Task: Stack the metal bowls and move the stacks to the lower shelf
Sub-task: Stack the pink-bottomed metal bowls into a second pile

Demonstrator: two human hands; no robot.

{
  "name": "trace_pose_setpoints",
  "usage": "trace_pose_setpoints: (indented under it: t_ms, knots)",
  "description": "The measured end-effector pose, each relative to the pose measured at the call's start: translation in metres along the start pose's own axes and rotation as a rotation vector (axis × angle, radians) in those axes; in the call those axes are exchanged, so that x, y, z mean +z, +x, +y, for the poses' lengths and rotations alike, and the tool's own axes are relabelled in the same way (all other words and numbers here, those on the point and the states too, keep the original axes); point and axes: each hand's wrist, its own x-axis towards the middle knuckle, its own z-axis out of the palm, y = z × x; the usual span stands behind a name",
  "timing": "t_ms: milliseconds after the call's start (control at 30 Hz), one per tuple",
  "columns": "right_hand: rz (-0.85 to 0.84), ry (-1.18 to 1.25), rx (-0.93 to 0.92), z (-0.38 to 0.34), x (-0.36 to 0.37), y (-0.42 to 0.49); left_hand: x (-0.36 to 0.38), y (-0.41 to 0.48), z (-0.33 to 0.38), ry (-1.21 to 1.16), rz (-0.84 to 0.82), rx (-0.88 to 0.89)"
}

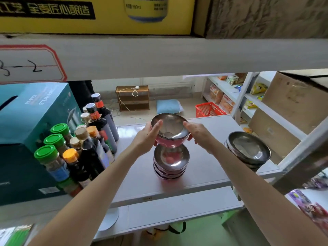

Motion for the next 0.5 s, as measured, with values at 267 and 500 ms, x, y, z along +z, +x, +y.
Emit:
trace_pose_setpoints:
  t_ms: [267, 500]
  knots:
    - [0.023, -0.110, -0.002, 0.016, 0.012, -0.036, 0.022, -0.036, -0.015, 0.248, 0.087, -0.003]
    - [0.038, -0.201, 0.067, 0.029, 0.021, -0.042, 0.036, -0.042, -0.033, 0.433, 0.074, -0.051]
